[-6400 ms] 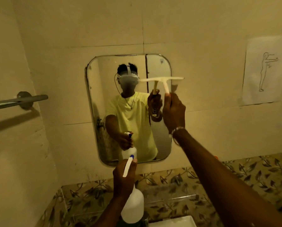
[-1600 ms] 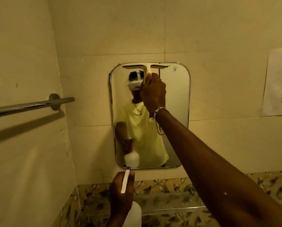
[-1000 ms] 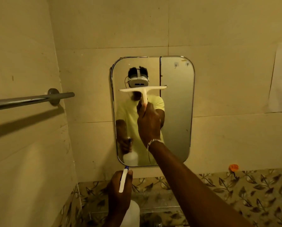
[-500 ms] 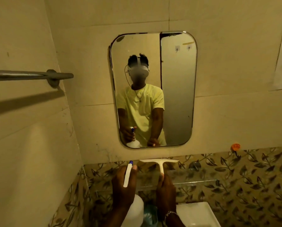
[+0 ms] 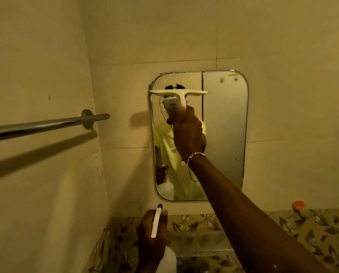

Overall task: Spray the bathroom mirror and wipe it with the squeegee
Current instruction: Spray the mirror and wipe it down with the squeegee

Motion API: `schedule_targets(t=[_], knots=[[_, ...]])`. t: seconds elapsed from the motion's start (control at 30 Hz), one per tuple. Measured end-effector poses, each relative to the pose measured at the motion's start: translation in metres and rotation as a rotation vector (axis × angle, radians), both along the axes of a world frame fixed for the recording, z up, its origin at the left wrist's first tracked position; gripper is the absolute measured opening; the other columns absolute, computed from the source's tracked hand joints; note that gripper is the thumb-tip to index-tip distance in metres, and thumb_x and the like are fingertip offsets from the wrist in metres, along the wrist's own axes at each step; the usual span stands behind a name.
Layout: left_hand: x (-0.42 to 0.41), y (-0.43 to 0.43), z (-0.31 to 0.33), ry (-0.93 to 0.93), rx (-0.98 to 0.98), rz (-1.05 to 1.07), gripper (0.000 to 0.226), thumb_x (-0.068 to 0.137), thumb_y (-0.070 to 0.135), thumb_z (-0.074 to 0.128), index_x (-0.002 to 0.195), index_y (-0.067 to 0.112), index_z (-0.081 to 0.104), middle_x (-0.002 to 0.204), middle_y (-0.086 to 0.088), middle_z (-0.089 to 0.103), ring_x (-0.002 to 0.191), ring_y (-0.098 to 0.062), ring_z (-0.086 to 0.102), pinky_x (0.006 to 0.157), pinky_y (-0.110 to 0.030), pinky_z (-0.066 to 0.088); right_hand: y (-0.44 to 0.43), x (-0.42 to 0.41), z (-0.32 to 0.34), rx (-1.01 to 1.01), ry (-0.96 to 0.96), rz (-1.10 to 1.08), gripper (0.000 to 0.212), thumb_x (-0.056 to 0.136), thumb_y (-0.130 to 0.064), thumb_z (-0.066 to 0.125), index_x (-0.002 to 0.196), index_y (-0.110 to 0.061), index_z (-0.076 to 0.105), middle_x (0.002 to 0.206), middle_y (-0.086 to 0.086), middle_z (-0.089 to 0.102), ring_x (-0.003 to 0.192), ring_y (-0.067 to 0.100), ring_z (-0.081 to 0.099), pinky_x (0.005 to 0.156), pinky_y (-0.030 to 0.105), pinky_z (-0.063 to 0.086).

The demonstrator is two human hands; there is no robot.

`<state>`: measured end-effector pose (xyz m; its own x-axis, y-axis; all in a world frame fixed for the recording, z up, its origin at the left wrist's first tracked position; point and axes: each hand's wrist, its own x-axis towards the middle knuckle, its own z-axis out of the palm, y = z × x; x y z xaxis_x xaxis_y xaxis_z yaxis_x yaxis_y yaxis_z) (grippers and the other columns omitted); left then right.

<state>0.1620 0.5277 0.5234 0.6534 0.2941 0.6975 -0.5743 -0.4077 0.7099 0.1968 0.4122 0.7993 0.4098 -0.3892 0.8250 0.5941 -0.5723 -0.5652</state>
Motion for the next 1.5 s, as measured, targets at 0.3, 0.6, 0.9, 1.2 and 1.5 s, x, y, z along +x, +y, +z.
schedule_targets(t=[0.3, 0.6, 0.9, 1.2, 1.5], knots=[[0.009, 0.014, 0.004, -0.043, -0.013, -0.001, 0.029, 0.091, 0.048, 0.058, 0.083, 0.023, 0.069, 0.068, 0.005, 0.067, 0.07, -0.008, 0.068, 0.059, -0.025, 0.055, 0.029, 0.025, 0.057, -0.015, 0.025, -0.004, 0.031, 0.108, -0.02, 0.037, 0.115, 0.002, 0.058, 0.107, 0.022, 0.069, 0.096, 0.035, 0.068, 0.076, 0.035, 0.051], [0.009, 0.02, -0.003, -0.072, -0.022, 0.0, 0.022, 0.099, 0.035, 0.061, 0.082, 0.022, 0.066, 0.067, 0.004, 0.065, 0.069, -0.01, 0.067, 0.056, -0.019, 0.051, 0.042, 0.018, -0.147, -0.103, 0.127, 0.028, 0.032, 0.108, -0.031, 0.032, 0.113, -0.01, 0.055, 0.086, 0.009, 0.069, 0.07, 0.022, 0.068, 0.054, 0.036, 0.058], [0.003, 0.023, -0.013, -0.087, 0.02, -0.036, 0.034, 0.093, 0.042, 0.058, 0.087, 0.011, 0.072, 0.071, 0.004, 0.067, 0.071, -0.011, 0.067, 0.058, -0.01, 0.048, 0.015, -0.017, -0.347, -0.073, 0.636, -0.009, 0.024, 0.105, -0.03, 0.046, 0.119, -0.018, 0.062, 0.087, -0.006, 0.067, 0.072, 0.006, 0.064, 0.06, 0.023, 0.058], [0.009, 0.007, -0.006, -0.043, 0.038, -0.055, 0.021, 0.1, 0.035, 0.059, 0.088, 0.02, 0.069, 0.072, 0.009, 0.066, 0.074, -0.007, 0.068, 0.058, -0.008, 0.049, -0.016, -0.037, -0.341, 0.018, 0.607, -0.059, 0.025, 0.106, -0.031, 0.041, 0.113, -0.02, 0.061, 0.069, -0.008, 0.057, 0.055, 0.006, 0.057, 0.046, 0.018, 0.049], [0.021, -0.027, 0.035, -0.085, 0.023, -0.065, 0.025, 0.097, 0.033, 0.064, 0.087, 0.011, 0.071, 0.072, 0.001, 0.068, 0.072, -0.012, 0.067, 0.057, -0.023, 0.052, -0.046, -0.031, -0.25, -0.04, 0.309, -0.1, 0.027, 0.108, -0.026, 0.039, 0.104, -0.012, 0.062, 0.069, -0.006, 0.053, 0.052, 0.001, 0.044, 0.046, 0.01, 0.028]])
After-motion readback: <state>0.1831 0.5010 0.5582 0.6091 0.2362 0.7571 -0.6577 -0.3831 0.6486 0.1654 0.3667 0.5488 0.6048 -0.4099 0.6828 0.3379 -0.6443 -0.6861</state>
